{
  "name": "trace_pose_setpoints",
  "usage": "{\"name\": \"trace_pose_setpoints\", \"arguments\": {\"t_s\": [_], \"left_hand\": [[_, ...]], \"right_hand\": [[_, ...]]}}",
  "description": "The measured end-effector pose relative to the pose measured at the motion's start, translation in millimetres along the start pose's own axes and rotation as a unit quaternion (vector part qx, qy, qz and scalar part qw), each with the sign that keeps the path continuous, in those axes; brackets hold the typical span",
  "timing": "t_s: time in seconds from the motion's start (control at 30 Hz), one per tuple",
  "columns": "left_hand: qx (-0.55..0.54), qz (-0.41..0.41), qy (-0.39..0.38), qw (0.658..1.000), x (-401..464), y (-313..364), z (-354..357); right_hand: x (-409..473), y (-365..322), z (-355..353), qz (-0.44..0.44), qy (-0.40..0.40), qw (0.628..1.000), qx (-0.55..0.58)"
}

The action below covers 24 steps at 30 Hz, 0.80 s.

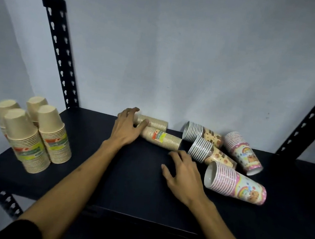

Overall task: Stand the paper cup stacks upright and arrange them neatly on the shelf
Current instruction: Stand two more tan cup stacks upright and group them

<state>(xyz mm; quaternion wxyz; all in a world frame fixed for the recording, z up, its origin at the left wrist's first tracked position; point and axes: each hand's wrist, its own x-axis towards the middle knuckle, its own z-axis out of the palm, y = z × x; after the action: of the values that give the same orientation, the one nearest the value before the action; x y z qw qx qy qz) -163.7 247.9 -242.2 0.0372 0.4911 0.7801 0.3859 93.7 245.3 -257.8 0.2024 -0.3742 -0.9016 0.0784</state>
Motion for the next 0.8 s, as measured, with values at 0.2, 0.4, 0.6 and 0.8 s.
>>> {"name": "trace_pose_setpoints", "arguments": {"t_s": [0.2, 0.4, 0.6, 0.8], "left_hand": [[-0.048, -0.027, -0.035, 0.998, 15.4, -25.2, 12.6], [-0.132, -0.043, 0.014, 0.99, 23.5, -32.2, 5.6], [-0.277, -0.105, 0.023, 0.955, 30.9, -34.6, -0.5], [-0.425, -0.112, 0.075, 0.895, 26.3, -29.3, -16.6]], "right_hand": [[52.8, -13.5, 4.0, -0.038, 0.166, 0.984, -0.052], [92.5, -8.6, 22.3, -0.03, 0.06, 0.989, -0.132], [96.2, -3.1, 33.0, -0.037, 0.065, 0.982, -0.173], [95.9, -2.1, 35.6, -0.042, 0.073, 0.985, -0.15]]}}
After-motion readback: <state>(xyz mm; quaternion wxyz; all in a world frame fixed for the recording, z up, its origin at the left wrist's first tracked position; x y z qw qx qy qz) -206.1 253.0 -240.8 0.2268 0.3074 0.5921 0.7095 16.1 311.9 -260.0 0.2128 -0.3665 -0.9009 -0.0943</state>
